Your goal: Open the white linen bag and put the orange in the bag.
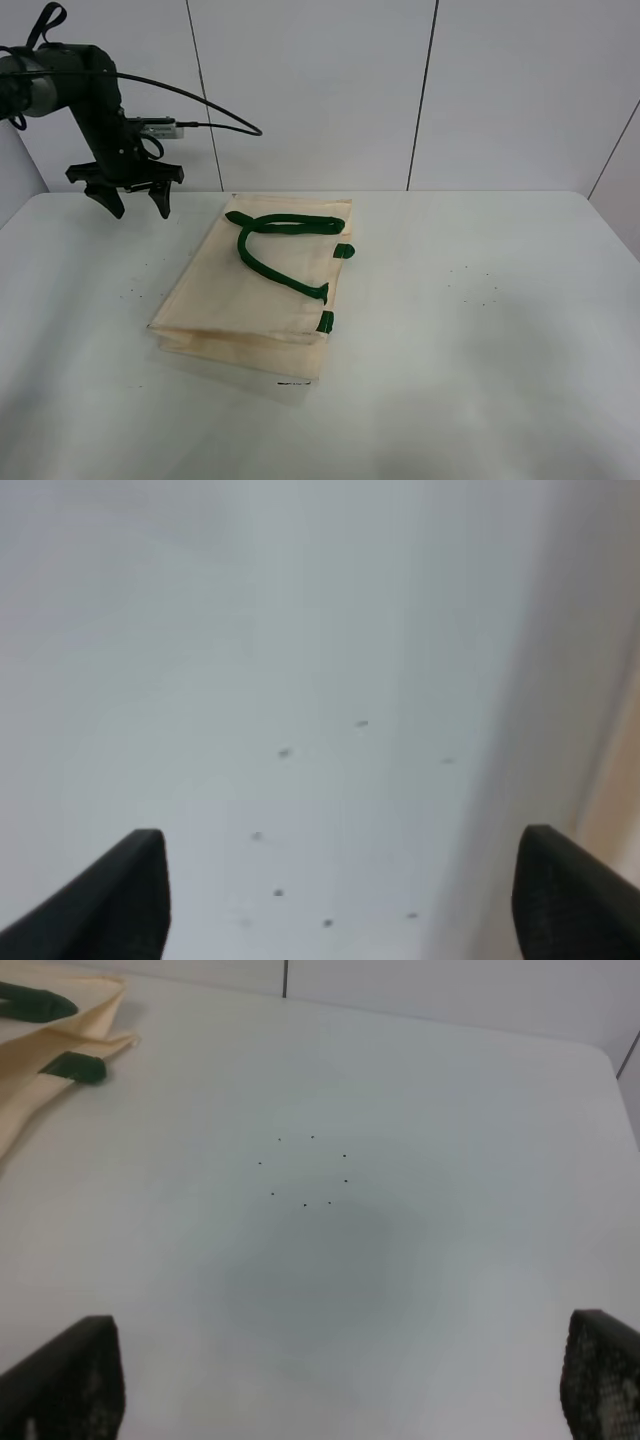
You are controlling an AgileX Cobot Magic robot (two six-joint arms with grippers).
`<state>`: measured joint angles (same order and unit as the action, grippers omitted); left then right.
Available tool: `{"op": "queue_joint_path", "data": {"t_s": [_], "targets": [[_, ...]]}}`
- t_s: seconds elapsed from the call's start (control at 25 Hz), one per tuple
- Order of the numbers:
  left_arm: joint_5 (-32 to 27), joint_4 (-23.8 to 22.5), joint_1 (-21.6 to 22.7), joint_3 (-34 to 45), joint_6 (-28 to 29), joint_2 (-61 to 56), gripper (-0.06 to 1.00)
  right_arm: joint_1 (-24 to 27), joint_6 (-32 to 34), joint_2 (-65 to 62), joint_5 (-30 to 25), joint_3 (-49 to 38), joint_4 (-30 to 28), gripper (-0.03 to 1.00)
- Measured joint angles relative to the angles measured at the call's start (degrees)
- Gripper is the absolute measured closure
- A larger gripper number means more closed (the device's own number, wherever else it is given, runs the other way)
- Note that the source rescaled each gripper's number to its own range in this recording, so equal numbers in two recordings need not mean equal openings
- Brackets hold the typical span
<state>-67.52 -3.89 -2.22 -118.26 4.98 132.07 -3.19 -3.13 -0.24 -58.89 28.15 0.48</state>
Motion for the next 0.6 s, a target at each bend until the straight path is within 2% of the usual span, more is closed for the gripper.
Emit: {"op": "queue_joint_path", "data": {"t_s": [0.2,0.6], "targets": [[0.0,-0.1,1.0,7.9,0.0,-5.5,0.09,0.0,0.0,0.0,0.0,0.0,0.0,-0.03],[0.0,0.1,1.0,37.3,-0.1,-32.3,0.09,0.0,0.0,0.0,0.0,0.0,-0.1,-0.03]]}}
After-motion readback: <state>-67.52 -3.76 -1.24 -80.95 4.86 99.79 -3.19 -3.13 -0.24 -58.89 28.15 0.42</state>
